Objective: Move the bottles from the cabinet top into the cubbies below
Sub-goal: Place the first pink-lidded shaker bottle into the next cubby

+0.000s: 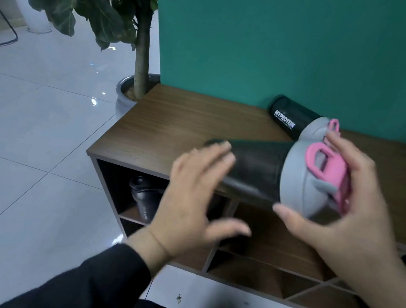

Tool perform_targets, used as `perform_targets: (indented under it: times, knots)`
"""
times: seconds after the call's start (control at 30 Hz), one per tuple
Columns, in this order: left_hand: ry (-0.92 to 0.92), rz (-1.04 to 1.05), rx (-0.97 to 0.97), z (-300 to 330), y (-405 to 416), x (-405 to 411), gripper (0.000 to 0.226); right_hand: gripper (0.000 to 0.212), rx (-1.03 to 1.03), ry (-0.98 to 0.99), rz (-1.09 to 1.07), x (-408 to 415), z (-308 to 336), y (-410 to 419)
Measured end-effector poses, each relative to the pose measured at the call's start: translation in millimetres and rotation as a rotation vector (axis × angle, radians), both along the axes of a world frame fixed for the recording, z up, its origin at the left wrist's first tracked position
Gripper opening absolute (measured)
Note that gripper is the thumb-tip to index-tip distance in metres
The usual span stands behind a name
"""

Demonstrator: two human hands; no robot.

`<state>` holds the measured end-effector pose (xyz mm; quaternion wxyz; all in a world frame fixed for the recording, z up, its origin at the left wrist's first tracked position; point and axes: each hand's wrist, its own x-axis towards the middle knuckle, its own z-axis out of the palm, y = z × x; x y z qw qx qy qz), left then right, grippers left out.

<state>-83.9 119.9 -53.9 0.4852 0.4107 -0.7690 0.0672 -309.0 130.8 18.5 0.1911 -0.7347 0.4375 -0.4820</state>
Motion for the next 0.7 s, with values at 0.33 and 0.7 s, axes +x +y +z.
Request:
perform_targets:
  times: [0.33, 0.7]
  knots:
    - [0.223, -0.123, 0.542, -51, 78, -102, 0.080, 0.114, 0.251, -0.098, 0.019, -48, -71, 85]
    - [0.269, -0.298, 0.986, -105, 32, -119, 0.096, 0.081, 0.783, -0.296, -0.163, -51, -189, 43]
